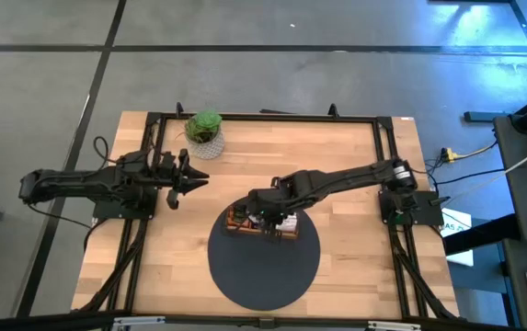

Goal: Pick & Place Tea
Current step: Put the violet tea bag into the middle slot of the wooden organizer, then return to Home Position

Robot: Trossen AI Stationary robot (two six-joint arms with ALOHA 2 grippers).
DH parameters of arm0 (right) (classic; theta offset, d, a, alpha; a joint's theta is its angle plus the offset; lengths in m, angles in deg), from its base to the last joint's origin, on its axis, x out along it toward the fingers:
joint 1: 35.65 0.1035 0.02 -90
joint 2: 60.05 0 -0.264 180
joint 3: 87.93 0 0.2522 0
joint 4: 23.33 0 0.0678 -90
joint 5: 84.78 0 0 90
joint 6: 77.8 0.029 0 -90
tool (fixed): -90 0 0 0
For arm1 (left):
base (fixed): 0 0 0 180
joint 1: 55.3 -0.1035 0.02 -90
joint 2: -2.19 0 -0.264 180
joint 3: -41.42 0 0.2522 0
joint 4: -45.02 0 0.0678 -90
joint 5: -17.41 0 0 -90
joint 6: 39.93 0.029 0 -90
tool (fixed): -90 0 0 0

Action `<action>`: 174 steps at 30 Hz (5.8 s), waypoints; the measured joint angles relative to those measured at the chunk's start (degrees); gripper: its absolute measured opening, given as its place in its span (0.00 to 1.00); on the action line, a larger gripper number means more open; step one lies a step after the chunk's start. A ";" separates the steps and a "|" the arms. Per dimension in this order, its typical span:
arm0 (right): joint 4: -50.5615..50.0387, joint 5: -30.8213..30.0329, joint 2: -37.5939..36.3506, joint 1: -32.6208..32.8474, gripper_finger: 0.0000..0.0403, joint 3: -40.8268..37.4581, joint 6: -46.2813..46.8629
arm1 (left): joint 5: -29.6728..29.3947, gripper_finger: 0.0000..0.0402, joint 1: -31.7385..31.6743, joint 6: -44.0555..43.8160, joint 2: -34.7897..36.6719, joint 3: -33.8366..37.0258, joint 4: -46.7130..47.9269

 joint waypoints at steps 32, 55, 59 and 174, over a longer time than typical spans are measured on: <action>-16.25 -3.67 13.60 0.98 0.01 10.84 -9.60 | -4.42 0.22 0.08 3.09 12.31 -0.02 10.03; -12.06 -3.50 13.61 1.00 0.10 6.96 -11.82 | -4.34 0.22 0.08 3.07 12.31 -0.06 10.00; -11.13 -3.43 13.61 1.00 0.21 6.96 -11.87 | -4.34 0.22 0.08 3.07 12.31 -0.07 10.00; 72.07 -12.02 -115.88 5.91 0.23 -112.45 -8.08 | -10.43 0.22 0.02 -2.16 18.25 11.68 4.85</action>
